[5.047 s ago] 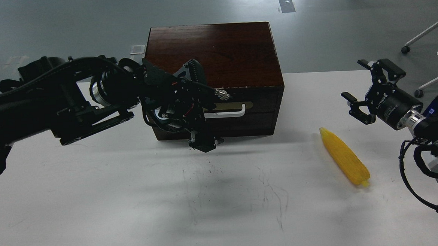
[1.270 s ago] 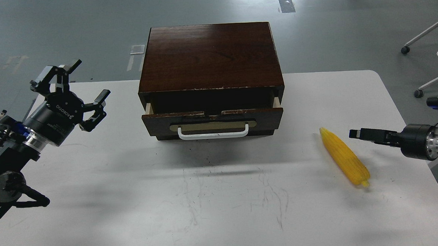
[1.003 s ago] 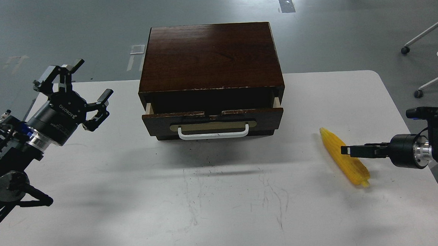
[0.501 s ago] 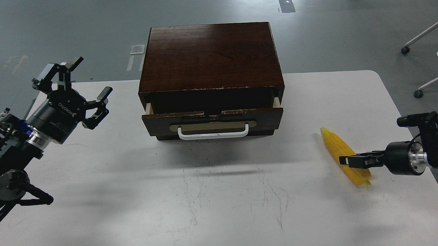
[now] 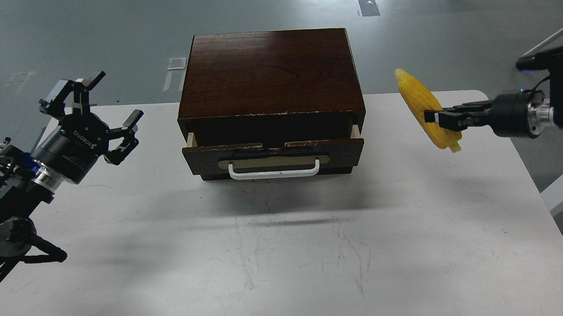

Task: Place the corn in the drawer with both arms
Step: 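Lift the corn with the right gripper and carry it over the open drawer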

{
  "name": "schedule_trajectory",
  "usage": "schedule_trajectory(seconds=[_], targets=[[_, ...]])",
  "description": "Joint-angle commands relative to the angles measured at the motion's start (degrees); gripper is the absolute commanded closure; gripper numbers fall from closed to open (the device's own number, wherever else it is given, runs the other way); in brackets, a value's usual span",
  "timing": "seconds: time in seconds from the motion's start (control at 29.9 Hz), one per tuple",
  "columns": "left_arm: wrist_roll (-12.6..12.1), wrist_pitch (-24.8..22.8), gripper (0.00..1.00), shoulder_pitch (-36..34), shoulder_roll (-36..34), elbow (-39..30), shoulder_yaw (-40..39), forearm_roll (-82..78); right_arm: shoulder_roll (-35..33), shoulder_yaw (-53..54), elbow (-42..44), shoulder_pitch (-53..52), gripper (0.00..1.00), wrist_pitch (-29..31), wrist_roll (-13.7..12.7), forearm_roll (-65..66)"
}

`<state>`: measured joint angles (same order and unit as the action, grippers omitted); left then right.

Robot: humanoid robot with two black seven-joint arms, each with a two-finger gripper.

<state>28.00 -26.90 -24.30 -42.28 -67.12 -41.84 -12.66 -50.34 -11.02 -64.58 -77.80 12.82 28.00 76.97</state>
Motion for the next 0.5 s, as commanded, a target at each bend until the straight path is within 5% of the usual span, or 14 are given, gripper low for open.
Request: schedule_trajectory(seconds=[0.0, 0.23, 0.47], targets=[[0.0, 0.0, 0.01, 0.0, -0.1, 0.0, -0.1, 0.0, 3.8, -6.2, -0.9, -11.6, 1.0, 0.1, 0.0, 0.3], [0.0, 0.0, 0.01, 0.0, -0.3, -0.3, -0.8, 0.0, 17.3, -17.7, -3.1, -27.4, 1.0, -0.5, 0.0, 1.2], [0.0, 0.0, 0.01, -0.1, -0.7, -0.5, -0.9, 0.0, 29.3, -22.6, -2.7, -30.9, 1.0, -4.5, 0.0, 8.1]])
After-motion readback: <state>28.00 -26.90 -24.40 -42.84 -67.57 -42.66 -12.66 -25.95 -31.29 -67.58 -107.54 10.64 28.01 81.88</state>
